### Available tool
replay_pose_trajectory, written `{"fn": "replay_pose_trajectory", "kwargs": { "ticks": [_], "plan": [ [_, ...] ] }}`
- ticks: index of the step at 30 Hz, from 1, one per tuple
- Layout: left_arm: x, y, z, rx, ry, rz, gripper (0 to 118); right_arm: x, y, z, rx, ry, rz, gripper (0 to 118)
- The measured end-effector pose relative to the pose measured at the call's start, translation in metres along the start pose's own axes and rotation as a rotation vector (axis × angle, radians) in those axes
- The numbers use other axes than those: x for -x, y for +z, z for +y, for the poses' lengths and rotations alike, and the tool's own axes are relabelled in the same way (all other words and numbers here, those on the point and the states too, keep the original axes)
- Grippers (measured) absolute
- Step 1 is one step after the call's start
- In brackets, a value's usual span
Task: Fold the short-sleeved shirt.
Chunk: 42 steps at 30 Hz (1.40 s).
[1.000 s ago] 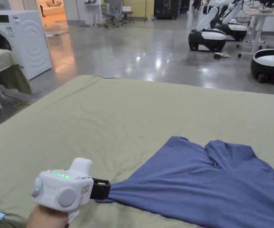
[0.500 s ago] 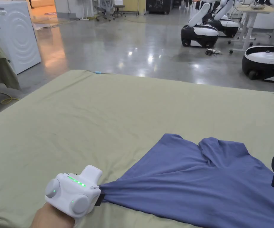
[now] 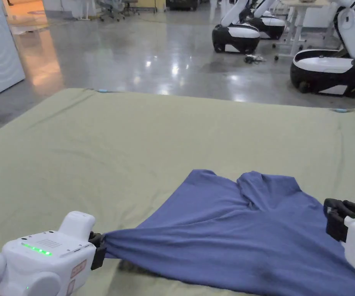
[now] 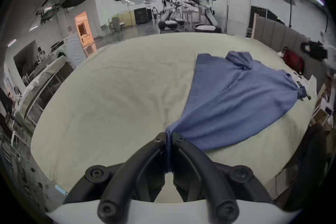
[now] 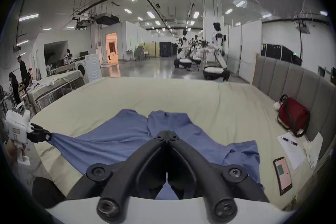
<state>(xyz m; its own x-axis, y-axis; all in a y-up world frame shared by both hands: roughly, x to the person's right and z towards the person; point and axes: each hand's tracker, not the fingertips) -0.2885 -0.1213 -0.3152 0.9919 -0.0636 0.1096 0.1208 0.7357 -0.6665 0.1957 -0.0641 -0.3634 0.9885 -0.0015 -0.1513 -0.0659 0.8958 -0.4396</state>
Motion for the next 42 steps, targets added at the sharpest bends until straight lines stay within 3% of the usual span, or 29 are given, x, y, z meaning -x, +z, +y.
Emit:
{"fn": "replay_pose_trajectory", "kwargs": {
  "ticks": [2,5,7,8,10,11,17,21,22,23,24,25,28,32,35,40,42],
  "plan": [
    [0.000,0.003,0.003,-0.020,0.008,-0.012,4,-0.014,-0.028,0.001,0.049,0.024,-0.031,4],
    [-0.011,0.010,0.008,-0.038,0.010,-0.024,4,-0.047,-0.081,0.011,0.147,-0.013,-0.055,4],
    [-0.011,0.008,0.009,-0.030,0.007,-0.032,4,-0.068,-0.121,0.020,0.233,0.000,-0.084,13],
    [-0.009,0.006,0.011,-0.029,0.010,-0.034,4,-0.077,-0.144,0.025,0.284,0.006,-0.073,28],
    [-0.006,-0.001,0.011,-0.008,0.034,-0.058,4,-0.094,-0.185,0.030,0.347,0.014,-0.033,81],
    [-0.005,-0.004,0.010,-0.007,0.047,-0.057,4,-0.098,-0.204,0.034,0.377,0.036,-0.032,90],
    [-0.003,-0.017,0.016,0.039,0.055,-0.035,4,-0.115,-0.286,0.024,0.501,0.008,-0.022,90],
    [-0.002,-0.026,0.019,0.054,0.051,-0.036,4,-0.101,-0.295,0.001,0.617,0.067,-0.063,85],
    [-0.003,-0.027,0.021,0.056,0.049,-0.033,4,-0.100,-0.288,0.005,0.548,0.039,-0.053,74],
    [-0.005,-0.028,0.022,0.057,0.043,-0.029,4,-0.095,-0.281,0.007,0.531,0.014,-0.042,50],
    [-0.003,-0.029,0.023,0.057,0.035,-0.028,4,-0.092,-0.276,0.010,0.529,0.018,-0.056,17],
    [-0.005,-0.029,0.025,0.057,0.032,-0.026,4,-0.091,-0.271,0.012,0.531,0.033,-0.060,6],
    [-0.007,-0.028,0.031,0.046,0.027,-0.026,4,-0.090,-0.248,0.024,0.527,0.028,-0.034,6],
    [-0.008,-0.023,0.054,0.023,0.014,-0.037,4,-0.087,-0.190,0.070,0.390,-0.015,0.002,6],
    [-0.006,-0.014,0.090,-0.025,0.005,-0.046,4,-0.081,-0.143,0.119,0.275,0.041,0.009,6],
    [0.002,0.011,0.167,-0.142,0.001,-0.070,4,-0.083,-0.066,0.207,0.098,0.070,0.047,6],
    [0.005,0.021,0.203,-0.189,-0.016,-0.050,4,-0.087,-0.034,0.244,0.013,0.085,0.018,7]
  ]
}}
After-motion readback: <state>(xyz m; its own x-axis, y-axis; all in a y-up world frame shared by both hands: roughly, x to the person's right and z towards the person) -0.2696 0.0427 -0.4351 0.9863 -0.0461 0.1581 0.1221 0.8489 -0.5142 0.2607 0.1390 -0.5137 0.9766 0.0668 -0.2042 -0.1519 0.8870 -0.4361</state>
